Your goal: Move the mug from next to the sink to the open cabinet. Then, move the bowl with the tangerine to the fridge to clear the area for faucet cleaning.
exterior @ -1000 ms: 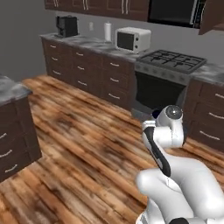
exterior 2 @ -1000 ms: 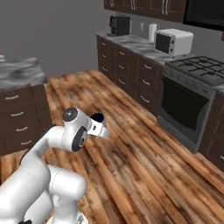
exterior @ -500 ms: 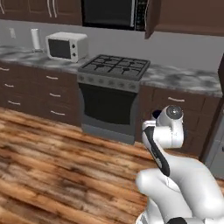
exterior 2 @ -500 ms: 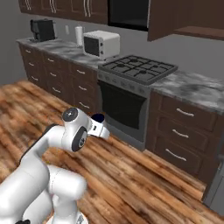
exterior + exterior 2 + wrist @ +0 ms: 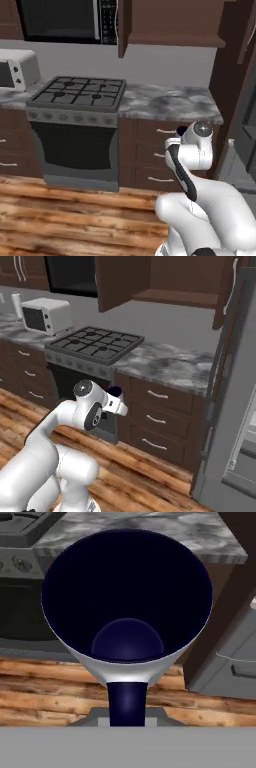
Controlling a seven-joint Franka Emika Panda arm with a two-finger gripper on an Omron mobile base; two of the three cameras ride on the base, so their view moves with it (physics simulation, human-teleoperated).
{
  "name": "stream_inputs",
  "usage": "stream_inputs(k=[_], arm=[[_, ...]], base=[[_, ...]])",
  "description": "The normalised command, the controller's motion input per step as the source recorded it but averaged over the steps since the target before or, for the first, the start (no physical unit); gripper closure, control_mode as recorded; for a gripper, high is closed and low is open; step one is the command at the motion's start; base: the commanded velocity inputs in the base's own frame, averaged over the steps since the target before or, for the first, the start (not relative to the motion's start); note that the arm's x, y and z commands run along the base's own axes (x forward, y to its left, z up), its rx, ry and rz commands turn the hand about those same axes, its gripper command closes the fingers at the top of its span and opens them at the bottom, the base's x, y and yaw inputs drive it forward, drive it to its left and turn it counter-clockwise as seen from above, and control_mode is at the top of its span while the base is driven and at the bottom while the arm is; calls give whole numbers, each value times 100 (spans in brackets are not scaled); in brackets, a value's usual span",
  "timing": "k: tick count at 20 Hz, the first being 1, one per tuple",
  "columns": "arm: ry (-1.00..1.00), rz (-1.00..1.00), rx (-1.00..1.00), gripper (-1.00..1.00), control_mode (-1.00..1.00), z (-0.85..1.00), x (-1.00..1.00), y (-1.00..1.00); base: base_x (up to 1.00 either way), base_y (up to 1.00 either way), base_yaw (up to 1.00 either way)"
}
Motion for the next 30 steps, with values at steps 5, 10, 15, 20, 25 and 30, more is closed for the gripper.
stream_inputs(k=[5,10,15,20,25,30], arm=[[0,0,0,100,100,0,0,0],[0,0,0,100,100,0,0,0],[0,0,0,100,100,0,0,0],[0,0,0,100,100,0,0,0],[-1,3,2,100,-100,68,66,-28],[-3,13,-1,100,-100,100,-8,0]], base=[[100,2,-50],[100,54,-45],[100,64,-18],[100,-7,-4],[0,0,0],[0,0,0]])
